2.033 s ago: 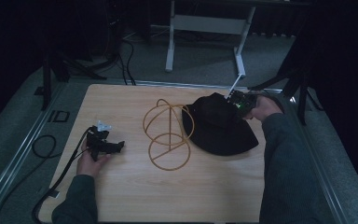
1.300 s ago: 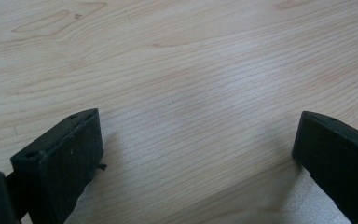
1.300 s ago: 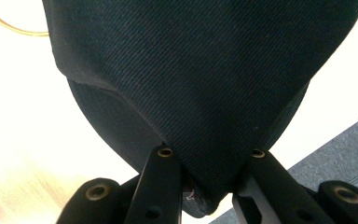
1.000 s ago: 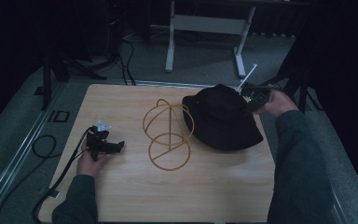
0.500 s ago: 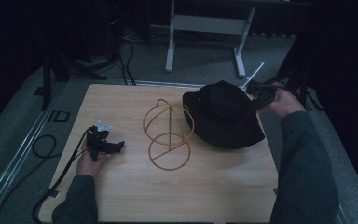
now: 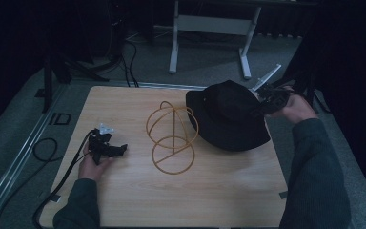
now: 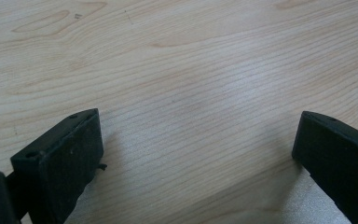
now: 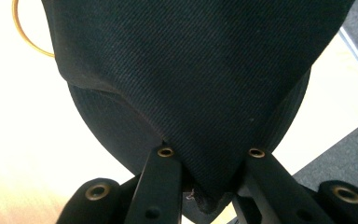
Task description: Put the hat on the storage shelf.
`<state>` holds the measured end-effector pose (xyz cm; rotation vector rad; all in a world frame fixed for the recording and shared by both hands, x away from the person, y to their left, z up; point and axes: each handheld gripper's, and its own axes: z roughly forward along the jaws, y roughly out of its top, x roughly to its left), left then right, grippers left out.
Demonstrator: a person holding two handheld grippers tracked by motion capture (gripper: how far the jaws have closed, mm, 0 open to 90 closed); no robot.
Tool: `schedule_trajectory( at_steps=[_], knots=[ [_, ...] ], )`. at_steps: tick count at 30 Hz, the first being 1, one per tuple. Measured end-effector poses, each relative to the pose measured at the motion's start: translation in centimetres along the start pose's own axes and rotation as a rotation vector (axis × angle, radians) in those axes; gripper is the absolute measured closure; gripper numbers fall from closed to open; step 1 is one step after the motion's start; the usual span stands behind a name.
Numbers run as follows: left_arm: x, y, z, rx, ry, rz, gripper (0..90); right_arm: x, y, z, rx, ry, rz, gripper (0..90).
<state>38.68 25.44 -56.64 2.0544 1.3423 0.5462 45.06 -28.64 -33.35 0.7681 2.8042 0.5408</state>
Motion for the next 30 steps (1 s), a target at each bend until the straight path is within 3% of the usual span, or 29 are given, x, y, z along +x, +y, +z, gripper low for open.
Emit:
schedule_trajectory(
  at_steps=[18,30],
  knots=[
    [0.0,0.0,0.0,0.0,0.0,0.0,2.0,-0.3,-2.4,-1.2,-0.098,0.0,0.007,84.5],
    [0.0,0.0,0.0,0.002,-0.001,0.0,2.0,-0.3,-3.1,-2.4,-0.128,0.012,0.008,84.5]
  ],
)
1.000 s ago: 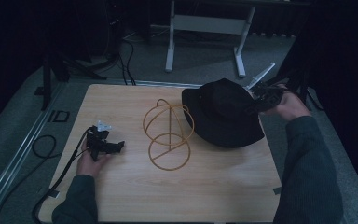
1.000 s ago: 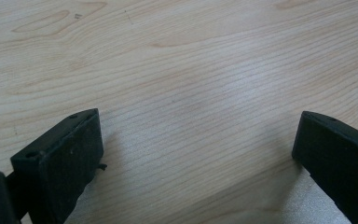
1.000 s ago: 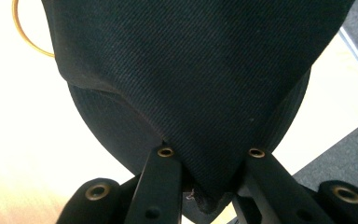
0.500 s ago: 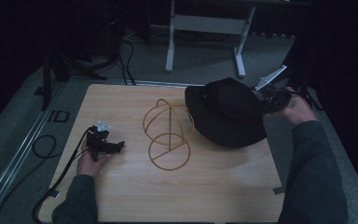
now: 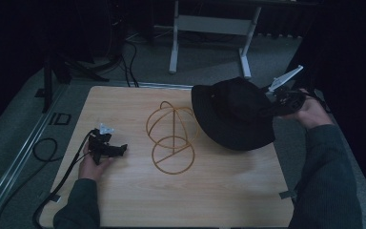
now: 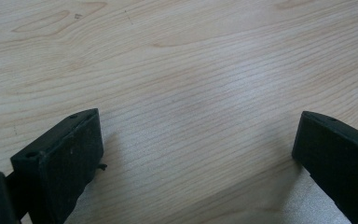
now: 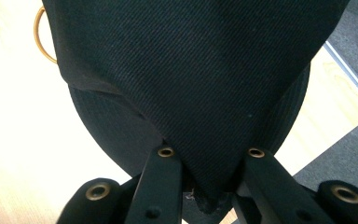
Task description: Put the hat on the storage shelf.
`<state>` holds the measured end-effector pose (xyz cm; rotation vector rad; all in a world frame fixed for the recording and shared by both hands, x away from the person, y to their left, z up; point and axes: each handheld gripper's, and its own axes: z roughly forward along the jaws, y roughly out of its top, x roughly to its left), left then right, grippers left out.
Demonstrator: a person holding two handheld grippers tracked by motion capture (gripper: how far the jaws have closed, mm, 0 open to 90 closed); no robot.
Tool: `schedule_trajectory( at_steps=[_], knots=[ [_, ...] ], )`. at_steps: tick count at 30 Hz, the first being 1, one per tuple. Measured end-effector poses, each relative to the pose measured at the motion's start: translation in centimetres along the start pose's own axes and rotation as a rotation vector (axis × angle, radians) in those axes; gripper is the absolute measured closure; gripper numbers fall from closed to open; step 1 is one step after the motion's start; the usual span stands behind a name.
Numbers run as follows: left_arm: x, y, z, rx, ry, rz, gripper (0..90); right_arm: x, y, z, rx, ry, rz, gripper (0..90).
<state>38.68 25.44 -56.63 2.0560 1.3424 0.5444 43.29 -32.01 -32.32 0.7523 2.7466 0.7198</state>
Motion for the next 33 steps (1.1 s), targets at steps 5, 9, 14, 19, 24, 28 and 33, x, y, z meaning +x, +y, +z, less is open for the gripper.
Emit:
schedule_trajectory(
  at_steps=[5,9,14,19,24,28,33],
  knots=[
    [0.0,0.0,0.0,0.0,0.0,0.0,2.0,0.1,0.0,-0.5,-0.01,-0.001,-0.01,84.5],
    [0.0,0.0,0.0,0.0,0.0,0.0,2.0,0.2,-0.1,-1.0,-0.021,0.002,-0.011,84.5],
    [0.0,0.0,0.0,0.0,0.0,0.0,2.0,0.3,-0.1,-1.4,-0.026,0.002,-0.012,84.5],
    [0.0,0.0,0.0,0.0,0.0,0.0,2.0,0.4,-0.1,-1.8,-0.03,0.006,-0.019,84.5],
    [0.0,0.0,0.0,0.0,0.0,0.0,2.0,0.5,0.0,-2.3,-0.046,0.01,-0.029,84.5],
    [0.0,0.0,0.0,0.0,0.0,0.0,2.0,0.9,0.3,-2.7,-0.057,0.013,-0.044,84.5],
    [0.0,0.0,0.0,0.001,0.0,0.0,2.0,1.2,0.7,-3.1,-0.072,0.015,-0.062,84.5]
  ],
)
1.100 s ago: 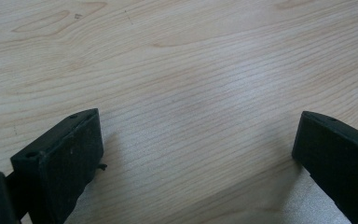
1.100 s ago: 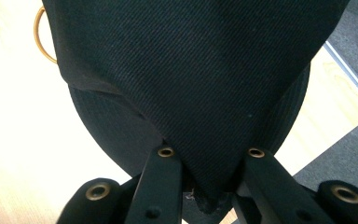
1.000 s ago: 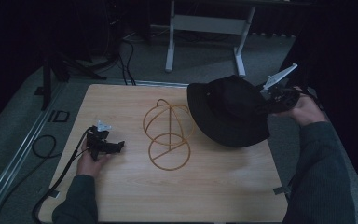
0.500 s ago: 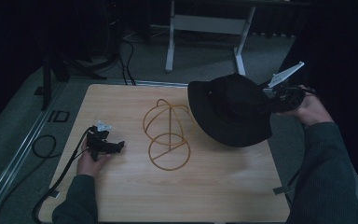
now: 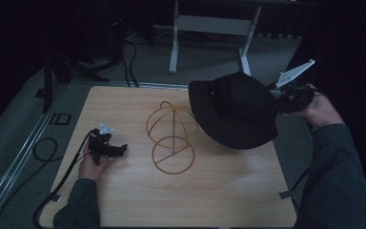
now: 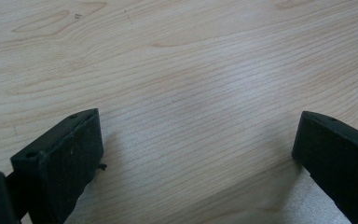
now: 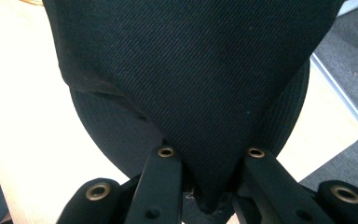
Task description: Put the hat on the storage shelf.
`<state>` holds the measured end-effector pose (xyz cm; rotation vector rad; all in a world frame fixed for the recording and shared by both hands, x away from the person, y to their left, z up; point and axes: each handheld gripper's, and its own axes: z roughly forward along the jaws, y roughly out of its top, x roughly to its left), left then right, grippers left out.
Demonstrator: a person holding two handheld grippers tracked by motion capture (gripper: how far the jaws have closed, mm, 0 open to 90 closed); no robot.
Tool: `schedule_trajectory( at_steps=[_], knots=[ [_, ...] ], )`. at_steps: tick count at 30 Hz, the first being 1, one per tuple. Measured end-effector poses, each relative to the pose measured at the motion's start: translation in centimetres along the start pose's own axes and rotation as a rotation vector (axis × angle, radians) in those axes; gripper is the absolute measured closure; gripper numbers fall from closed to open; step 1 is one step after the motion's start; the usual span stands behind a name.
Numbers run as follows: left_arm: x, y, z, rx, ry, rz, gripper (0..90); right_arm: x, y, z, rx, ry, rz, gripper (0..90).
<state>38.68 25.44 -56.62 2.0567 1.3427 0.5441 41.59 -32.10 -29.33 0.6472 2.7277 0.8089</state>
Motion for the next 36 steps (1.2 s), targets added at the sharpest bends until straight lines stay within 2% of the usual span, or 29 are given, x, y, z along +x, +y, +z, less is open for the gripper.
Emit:
schedule_trajectory(
  at_steps=[7,24,36],
  knots=[
    [0.0,0.0,0.0,0.0,0.0,0.0,2.0,0.3,0.5,-0.6,-0.03,0.013,-0.017,84.5],
    [0.0,0.0,0.0,0.0,0.0,0.0,2.0,0.7,1.1,-0.8,-0.053,0.041,-0.039,84.6],
    [0.0,0.0,0.0,0.0,0.0,0.0,2.0,1.1,2.0,-1.5,-0.106,0.071,-0.065,84.6]
  ],
)
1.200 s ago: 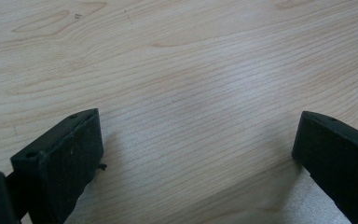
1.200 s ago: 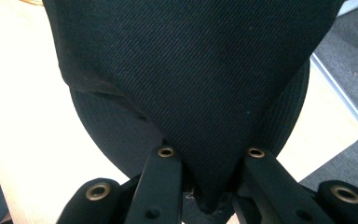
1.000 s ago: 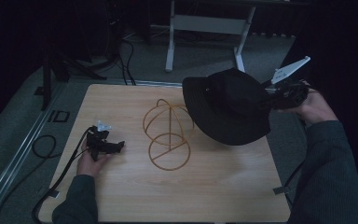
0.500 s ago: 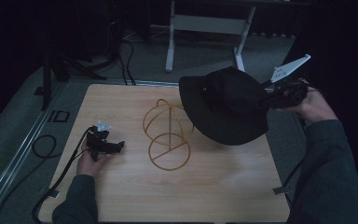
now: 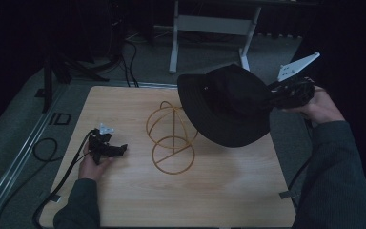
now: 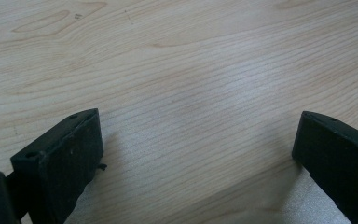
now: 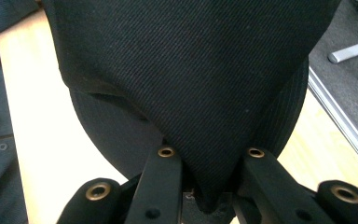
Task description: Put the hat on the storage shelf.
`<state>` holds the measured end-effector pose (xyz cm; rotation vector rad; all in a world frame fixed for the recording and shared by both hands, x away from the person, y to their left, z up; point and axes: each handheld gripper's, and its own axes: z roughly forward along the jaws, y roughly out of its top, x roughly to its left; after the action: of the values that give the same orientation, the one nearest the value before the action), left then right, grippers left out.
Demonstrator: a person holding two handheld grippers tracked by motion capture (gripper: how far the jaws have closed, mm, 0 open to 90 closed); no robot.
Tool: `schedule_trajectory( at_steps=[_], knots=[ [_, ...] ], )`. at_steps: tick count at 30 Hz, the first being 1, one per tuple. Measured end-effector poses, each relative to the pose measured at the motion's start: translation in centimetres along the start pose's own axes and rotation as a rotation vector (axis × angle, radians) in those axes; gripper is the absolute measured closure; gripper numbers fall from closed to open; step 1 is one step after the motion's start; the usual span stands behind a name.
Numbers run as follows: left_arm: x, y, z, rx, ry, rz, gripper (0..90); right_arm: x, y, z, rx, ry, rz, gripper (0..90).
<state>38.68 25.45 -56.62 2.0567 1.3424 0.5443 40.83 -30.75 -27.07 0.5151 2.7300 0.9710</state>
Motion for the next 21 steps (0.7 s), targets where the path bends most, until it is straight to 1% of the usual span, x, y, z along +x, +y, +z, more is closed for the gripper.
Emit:
schedule_trajectory(
  at_steps=[4,13,17,21],
  knots=[
    [0.0,0.0,0.0,0.0,0.0,0.0,2.0,0.1,0.4,-0.1,-0.012,0.007,-0.012,84.6],
    [0.0,0.0,0.0,0.0,0.0,0.0,2.0,0.2,1.0,0.0,-0.024,0.021,-0.022,84.6],
    [0.0,0.0,0.0,0.0,0.0,0.0,2.0,0.4,1.5,0.0,-0.029,0.026,-0.03,84.6],
    [0.0,0.0,0.0,0.0,0.0,0.0,2.0,0.6,2.2,0.2,-0.038,0.041,-0.044,84.6]
  ],
)
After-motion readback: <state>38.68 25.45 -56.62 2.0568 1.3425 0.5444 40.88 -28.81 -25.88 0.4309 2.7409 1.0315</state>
